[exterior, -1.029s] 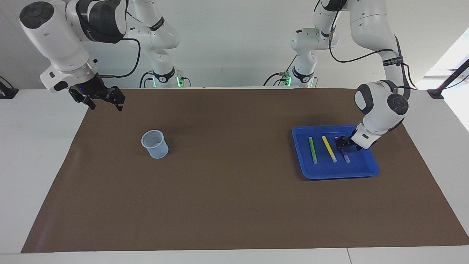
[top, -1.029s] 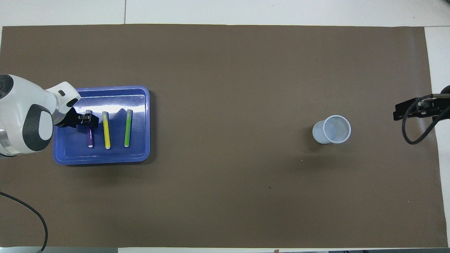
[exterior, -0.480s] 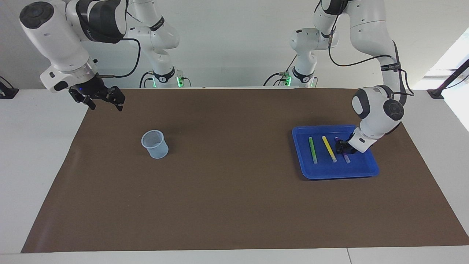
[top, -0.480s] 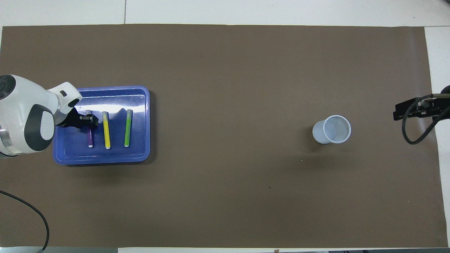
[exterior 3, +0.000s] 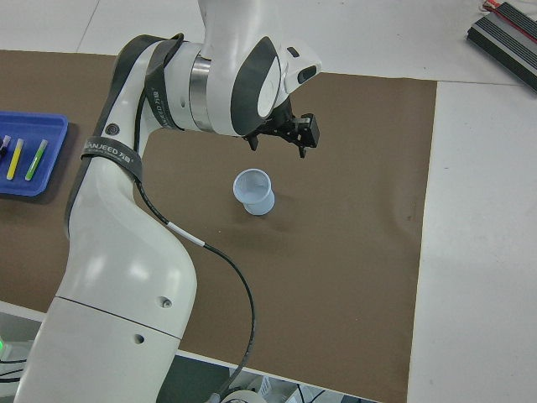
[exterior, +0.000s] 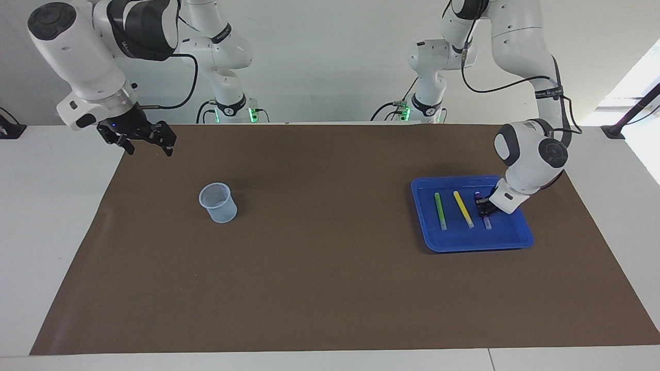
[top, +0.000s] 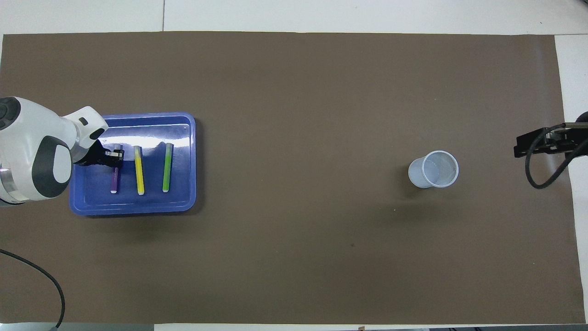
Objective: Transfer and insert pens with both arms
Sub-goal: 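Lift the purple pen with the left gripper while the right gripper approaches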
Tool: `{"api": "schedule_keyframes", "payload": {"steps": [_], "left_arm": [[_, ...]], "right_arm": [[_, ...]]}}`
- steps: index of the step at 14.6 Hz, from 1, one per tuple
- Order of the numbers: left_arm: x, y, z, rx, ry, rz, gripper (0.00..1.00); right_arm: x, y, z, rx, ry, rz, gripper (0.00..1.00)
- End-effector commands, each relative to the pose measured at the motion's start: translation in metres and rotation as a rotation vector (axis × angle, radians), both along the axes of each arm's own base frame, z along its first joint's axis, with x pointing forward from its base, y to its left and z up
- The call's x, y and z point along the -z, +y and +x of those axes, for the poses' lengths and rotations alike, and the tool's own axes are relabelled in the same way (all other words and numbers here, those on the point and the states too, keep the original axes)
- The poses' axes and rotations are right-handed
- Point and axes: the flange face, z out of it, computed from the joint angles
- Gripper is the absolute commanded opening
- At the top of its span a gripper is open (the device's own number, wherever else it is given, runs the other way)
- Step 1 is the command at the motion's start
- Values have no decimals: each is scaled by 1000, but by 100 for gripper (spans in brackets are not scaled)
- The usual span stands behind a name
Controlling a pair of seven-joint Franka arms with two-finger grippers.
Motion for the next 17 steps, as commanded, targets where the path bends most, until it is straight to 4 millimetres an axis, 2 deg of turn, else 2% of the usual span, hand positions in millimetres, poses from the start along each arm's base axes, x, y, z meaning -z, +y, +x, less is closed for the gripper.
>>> {"api": "schedule_keyframes", "payload": {"steps": [1, 4, 8, 13, 17], "left_arm": [[11, 2, -3, 4, 3, 3, 0], [9, 1, 0, 5, 8, 3, 0], [-22, 0, 18, 7, 37, 1, 0], [-75, -18, 32, 23, 87, -5, 0], [-139, -52, 38, -140, 141, -60, 0]], "right_arm": [[-4, -2, -4, 5, 6, 16, 100], [-4, -2, -4, 5, 6, 16, 100], [-4, -2, -4, 3, 6, 16, 100], [-3, -2, -4, 5, 7, 16, 100], [-4, -2, -4, 5, 6, 16, 100]]}}
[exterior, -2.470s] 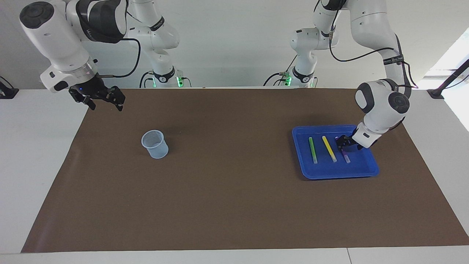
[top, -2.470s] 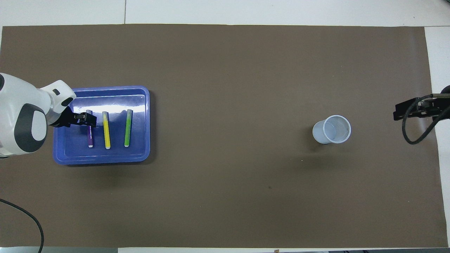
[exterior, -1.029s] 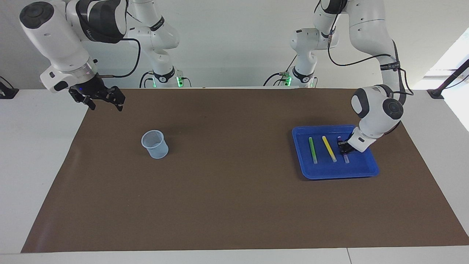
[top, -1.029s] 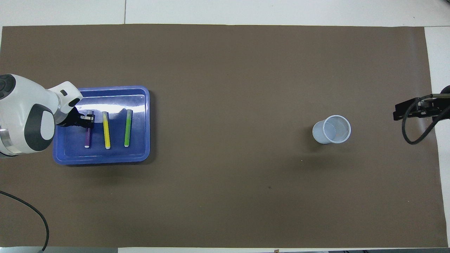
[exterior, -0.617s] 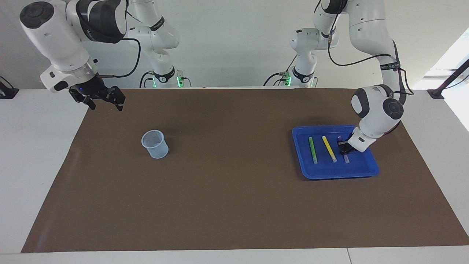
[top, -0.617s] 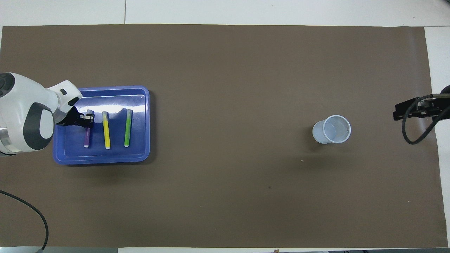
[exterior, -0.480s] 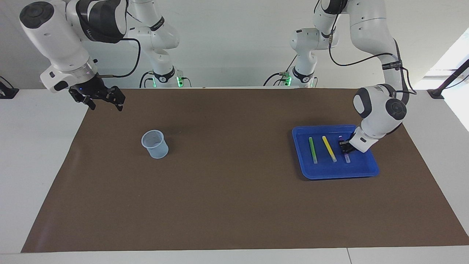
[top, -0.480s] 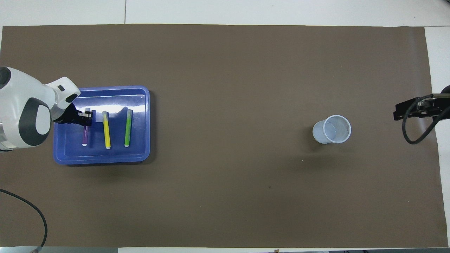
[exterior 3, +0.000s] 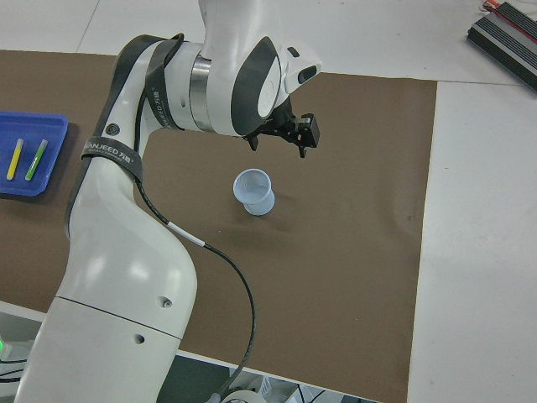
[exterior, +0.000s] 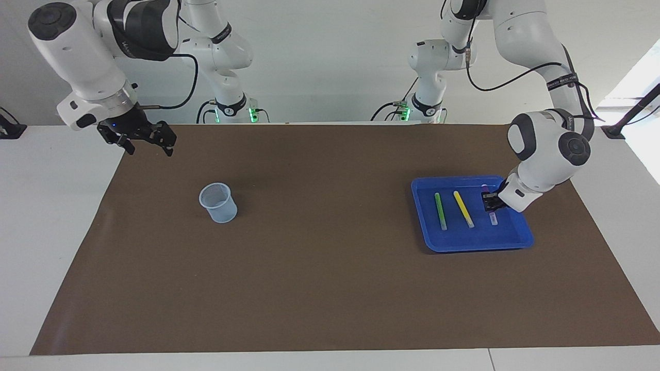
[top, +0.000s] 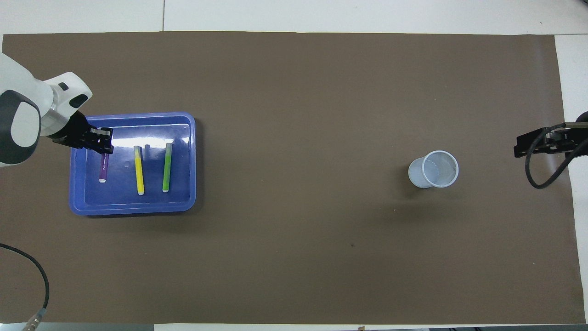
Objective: Transfer and insert pens with both arms
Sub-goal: 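Lift the purple pen with the left gripper while the right gripper approaches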
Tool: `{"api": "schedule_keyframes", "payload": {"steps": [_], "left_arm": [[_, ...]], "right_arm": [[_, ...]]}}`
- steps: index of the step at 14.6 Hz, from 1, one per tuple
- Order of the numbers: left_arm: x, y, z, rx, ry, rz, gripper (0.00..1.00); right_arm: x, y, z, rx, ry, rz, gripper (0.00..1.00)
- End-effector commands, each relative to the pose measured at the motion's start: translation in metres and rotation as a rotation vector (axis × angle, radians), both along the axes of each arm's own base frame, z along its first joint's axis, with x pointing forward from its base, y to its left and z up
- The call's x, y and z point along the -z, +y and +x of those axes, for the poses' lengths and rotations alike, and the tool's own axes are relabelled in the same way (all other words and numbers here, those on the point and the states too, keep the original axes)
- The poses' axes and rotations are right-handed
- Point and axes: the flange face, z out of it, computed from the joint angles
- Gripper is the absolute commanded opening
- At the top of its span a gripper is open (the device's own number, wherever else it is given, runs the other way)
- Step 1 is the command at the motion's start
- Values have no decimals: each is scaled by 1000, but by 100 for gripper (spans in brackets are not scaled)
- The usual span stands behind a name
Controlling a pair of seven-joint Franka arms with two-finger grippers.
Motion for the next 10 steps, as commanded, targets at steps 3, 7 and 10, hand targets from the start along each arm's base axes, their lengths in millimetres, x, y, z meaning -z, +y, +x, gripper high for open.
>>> {"api": "schedule_keyframes", "payload": {"steps": [3, 7, 10], "left_arm": [[-65, -54, -3, -259, 83, -53, 0], [-105, -115, -10, -596, 153, -116, 0], [-123, -158, -22, -789, 222, -153, 0]], "right_arm": [[-3, -2, -4, 5, 7, 16, 100], [-4, -2, -4, 5, 6, 16, 100], [-4, -2, -4, 5, 6, 16, 100]]}}
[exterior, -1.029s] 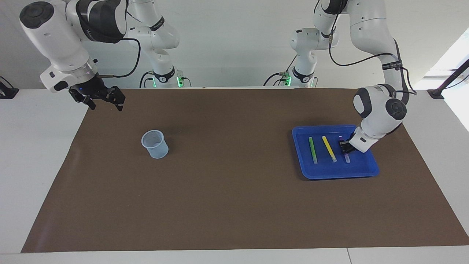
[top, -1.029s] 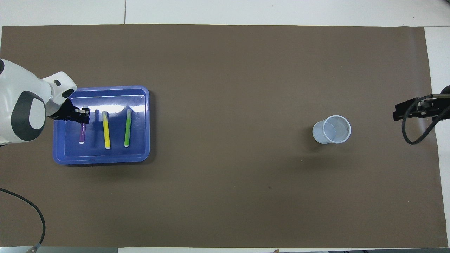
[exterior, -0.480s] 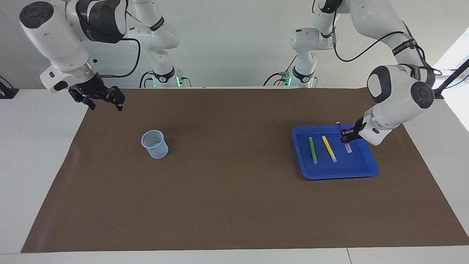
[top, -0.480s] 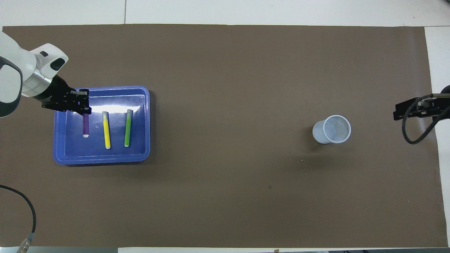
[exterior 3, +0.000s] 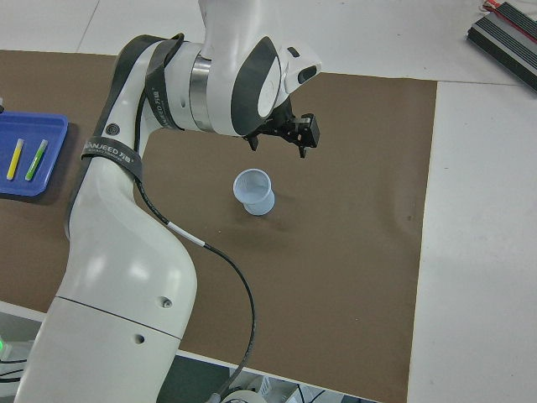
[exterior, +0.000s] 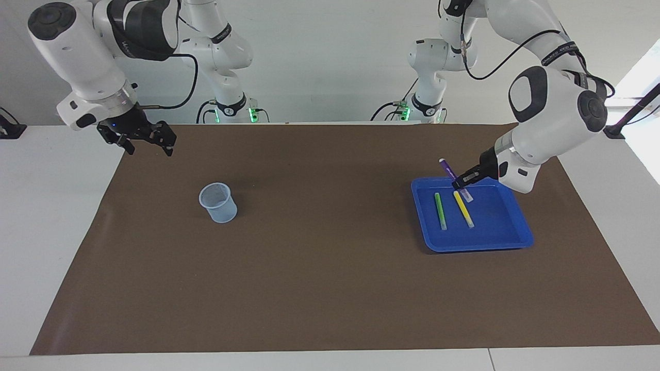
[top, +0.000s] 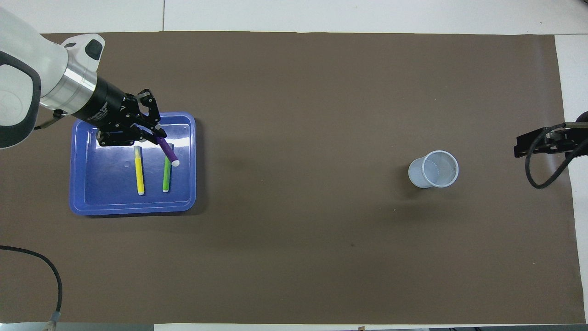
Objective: Transfer and insert pens with both arms
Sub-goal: 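Lift the purple pen with the left gripper while the right gripper approaches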
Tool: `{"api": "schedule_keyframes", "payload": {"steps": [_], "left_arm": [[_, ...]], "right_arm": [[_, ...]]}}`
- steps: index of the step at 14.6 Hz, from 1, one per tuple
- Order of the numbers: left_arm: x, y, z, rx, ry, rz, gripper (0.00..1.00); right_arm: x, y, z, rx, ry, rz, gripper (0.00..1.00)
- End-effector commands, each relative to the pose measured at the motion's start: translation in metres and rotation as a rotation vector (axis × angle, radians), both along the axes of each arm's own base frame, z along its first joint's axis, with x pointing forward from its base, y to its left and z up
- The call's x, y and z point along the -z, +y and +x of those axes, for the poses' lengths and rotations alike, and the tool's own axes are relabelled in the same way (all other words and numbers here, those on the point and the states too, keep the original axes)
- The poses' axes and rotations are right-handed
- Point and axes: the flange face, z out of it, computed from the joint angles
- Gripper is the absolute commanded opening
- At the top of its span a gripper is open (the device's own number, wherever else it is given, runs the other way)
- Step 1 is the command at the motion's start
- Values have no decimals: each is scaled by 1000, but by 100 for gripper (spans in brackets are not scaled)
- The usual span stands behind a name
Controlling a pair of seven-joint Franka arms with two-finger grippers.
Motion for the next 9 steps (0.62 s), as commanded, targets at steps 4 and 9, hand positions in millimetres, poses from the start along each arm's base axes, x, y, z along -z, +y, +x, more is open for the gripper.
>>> {"api": "schedule_keyframes", "payload": {"steps": [4, 9], "left_arm": [[-31, -56, -23, -265, 122, -61, 0], [-31, -94, -40, -476, 208, -85, 0]], "right_arm": [[-5, -2, -4, 5, 4, 16, 100], [-3, -2, -4, 5, 7, 16, 100]]}}
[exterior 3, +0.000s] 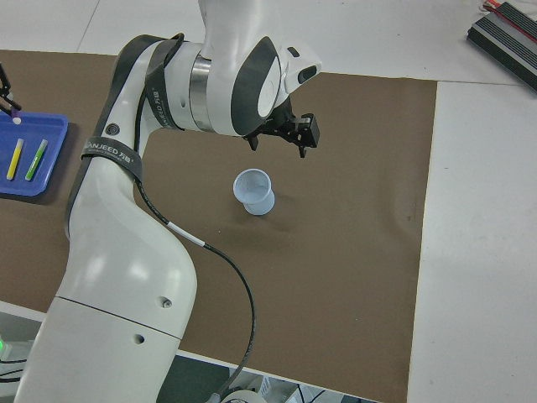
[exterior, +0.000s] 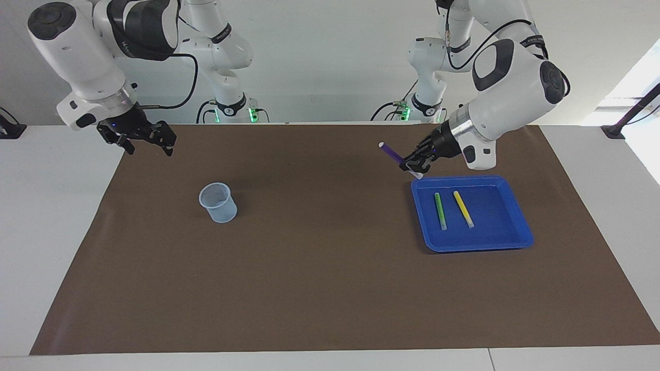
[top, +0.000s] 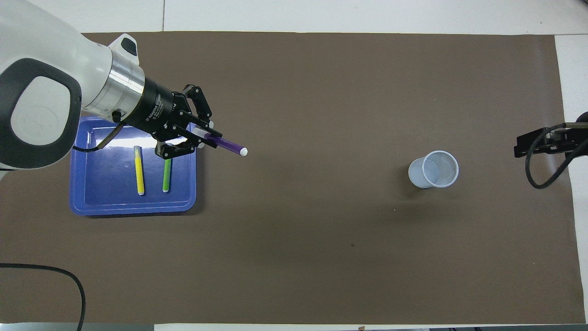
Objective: Transfer and insert pens with both arms
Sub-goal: 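Lift the purple pen with the left gripper while the right gripper approaches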
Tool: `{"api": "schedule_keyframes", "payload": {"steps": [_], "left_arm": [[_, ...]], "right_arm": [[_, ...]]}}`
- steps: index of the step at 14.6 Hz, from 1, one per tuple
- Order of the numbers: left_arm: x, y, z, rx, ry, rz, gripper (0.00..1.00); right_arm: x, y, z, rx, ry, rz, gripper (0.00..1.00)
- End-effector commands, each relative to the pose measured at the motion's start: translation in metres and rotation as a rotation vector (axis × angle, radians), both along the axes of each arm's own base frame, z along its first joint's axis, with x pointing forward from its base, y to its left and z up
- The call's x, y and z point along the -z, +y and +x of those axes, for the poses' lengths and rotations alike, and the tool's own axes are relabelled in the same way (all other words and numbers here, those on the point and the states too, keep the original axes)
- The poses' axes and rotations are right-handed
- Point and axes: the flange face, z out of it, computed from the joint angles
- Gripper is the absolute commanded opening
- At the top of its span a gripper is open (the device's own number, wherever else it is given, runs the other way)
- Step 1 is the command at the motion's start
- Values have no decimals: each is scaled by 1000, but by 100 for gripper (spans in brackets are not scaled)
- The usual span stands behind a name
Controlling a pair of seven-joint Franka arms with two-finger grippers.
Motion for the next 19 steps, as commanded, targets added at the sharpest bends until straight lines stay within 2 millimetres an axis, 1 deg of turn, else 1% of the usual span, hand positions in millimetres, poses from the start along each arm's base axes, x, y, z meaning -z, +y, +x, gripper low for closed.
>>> {"api": "schedule_keyframes", "payload": {"steps": [1, 3, 6, 7, 10, 11, 13, 14, 15, 16, 17, 19], "left_arm": [[-1, -21, -20, -131, 61, -17, 0], [5, -38, -28, -218, 117, -16, 0], [9, -61, -47, -307, 157, -36, 0], [15, -62, -52, -355, 199, -59, 0], [19, -84, -74, -372, 247, -68, 0], [22, -93, -81, -391, 266, -77, 0], [28, -100, -92, -449, 304, -129, 0], [32, -109, -102, -472, 315, -143, 0], [33, -119, -110, -484, 314, -144, 0], [36, -127, -115, -506, 301, -147, 0], [38, -130, -117, -533, 292, -157, 0], [39, -134, -119, -569, 309, -187, 0]], "right_arm": [[-3, -2, -4, 5, 7, 16, 100], [-4, -1, -4, 3, 6, 16, 100], [-4, -2, -4, 5, 6, 16, 100], [-4, -2, -4, 5, 6, 16, 100], [-1, 0, -8, -4, 35, 19, 100], [-3, 7, -12, -19, 55, 22, 100], [-13, 41, -17, -86, 42, 22, 100], [-16, 60, -19, -134, 38, 36, 100], [-23, 88, -26, -180, 41, 85, 100], [-22, 102, -31, -182, 63, 188, 100], [-21, 113, -33, -167, 68, 292, 100], [-21, 132, -34, -112, 65, 393, 100]]}}
